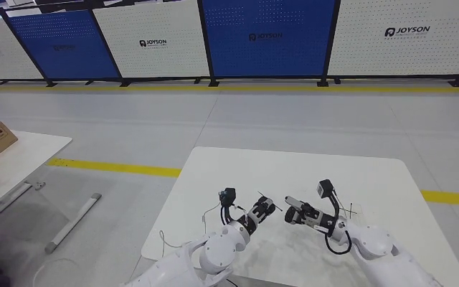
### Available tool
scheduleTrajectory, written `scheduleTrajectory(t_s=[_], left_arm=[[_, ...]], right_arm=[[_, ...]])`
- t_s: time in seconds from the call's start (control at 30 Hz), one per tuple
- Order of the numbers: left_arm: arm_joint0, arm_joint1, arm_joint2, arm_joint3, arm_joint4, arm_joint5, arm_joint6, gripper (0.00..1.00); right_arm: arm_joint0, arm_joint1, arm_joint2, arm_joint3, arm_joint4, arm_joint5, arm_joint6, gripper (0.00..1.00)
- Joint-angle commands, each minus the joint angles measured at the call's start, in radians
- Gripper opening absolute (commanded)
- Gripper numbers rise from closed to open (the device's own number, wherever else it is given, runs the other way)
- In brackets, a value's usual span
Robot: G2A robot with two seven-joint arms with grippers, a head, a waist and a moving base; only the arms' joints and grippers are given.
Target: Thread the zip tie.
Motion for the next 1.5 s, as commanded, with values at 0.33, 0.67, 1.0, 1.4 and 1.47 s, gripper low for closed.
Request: scheduleTrajectory(t_s=[0.33, 0.67, 1.0, 1.4, 1.47], left_arm=[[0.009, -0.016, -0.010, 0.009, -0.020, -0.001, 0.012, 0.00], [0.028, -0.033, -0.053, -0.008, -0.066, 0.008, 0.001, 0.00], [0.050, -0.043, -0.078, -0.018, -0.034, 0.025, -0.013, 0.00], [0.072, -0.057, -0.099, -0.023, 0.012, 0.034, -0.033, 0.00], [0.075, -0.060, -0.103, -0.022, 0.016, 0.036, -0.034, 0.00]], right_arm=[[-0.013, -0.007, 0.003, -0.027, -0.009, 0.021, 0.006, 1.00], [-0.006, -0.022, 0.005, 0.006, -0.007, 0.057, 0.025, 0.33], [-0.010, -0.030, 0.023, 0.009, -0.020, 0.053, 0.027, 0.30], [-0.023, -0.037, 0.045, -0.010, -0.041, 0.058, 0.033, 0.18], [-0.024, -0.038, 0.048, -0.010, -0.044, 0.059, 0.036, 0.07]])
